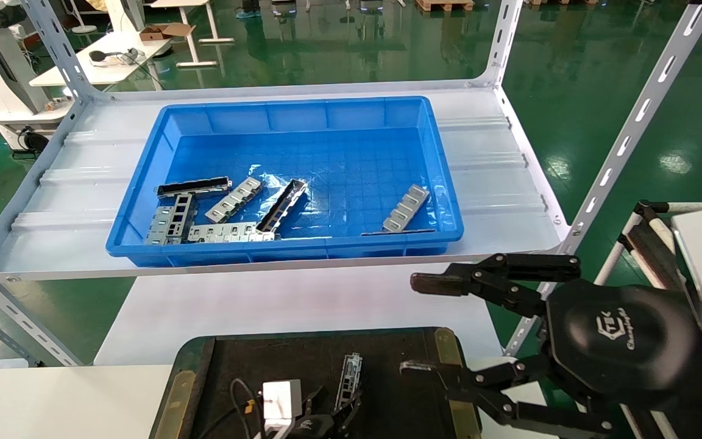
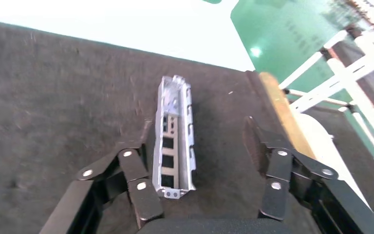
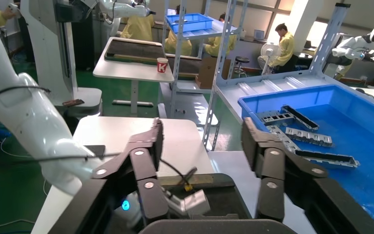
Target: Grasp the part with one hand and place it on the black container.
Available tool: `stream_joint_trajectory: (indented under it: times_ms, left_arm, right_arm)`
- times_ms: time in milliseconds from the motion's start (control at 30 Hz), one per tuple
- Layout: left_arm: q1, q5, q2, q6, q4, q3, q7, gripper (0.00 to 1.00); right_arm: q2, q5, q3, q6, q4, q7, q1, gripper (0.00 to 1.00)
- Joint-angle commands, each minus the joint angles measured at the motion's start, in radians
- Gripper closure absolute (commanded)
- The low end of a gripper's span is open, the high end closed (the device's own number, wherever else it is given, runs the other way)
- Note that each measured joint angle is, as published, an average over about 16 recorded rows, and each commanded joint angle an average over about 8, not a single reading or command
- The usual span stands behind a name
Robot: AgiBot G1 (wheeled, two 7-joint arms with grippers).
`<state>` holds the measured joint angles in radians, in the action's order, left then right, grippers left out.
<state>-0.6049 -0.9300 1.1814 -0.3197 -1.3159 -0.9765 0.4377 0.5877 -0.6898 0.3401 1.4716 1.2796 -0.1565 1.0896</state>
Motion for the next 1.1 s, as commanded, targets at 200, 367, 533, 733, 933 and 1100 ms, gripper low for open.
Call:
stream_joint_trajectory:
  times_ms: [200,367,533,733,933,1100]
  left_arm:
    - [0.015,-0.086,-0.126,0.2,-0.049,0.063,0.026,0.0]
    - [0.028,-0.121,-0.21,0.42,-0.051,0.182,-0.007,0.0]
    - [0.053,-0.061,-0.284,0.677,-0.047,0.335,-0.141,0.0]
    - [0.102,0.065,-0.344,0.968,-0.024,0.507,-0.386,0.0]
    - [0.102,0.123,-0.394,1.189,0.041,0.58,-0.559,0.0]
    - [0.045,0.12,-0.419,1.343,0.127,0.593,-0.665,0.0]
  right_arm:
    - [0.0,0.0,0.0,0.0,0.0,0.0,0.0,0.0]
    - [0.0,0.0,0.0,0.0,0.0,0.0,0.0,0.0]
    - [0.0,0.0,0.0,0.0,0.0,0.0,0.0,0.0]
    - [0.0,0.0,0.001,0.0,0.0,0.0,0.0,0.0]
    - [0.0,0.0,0.001,0.0,0.0,0.0,0.0,0.0]
    - [0.0,0.001,0.001,0.0,0.0,0.0,0.0,0.0]
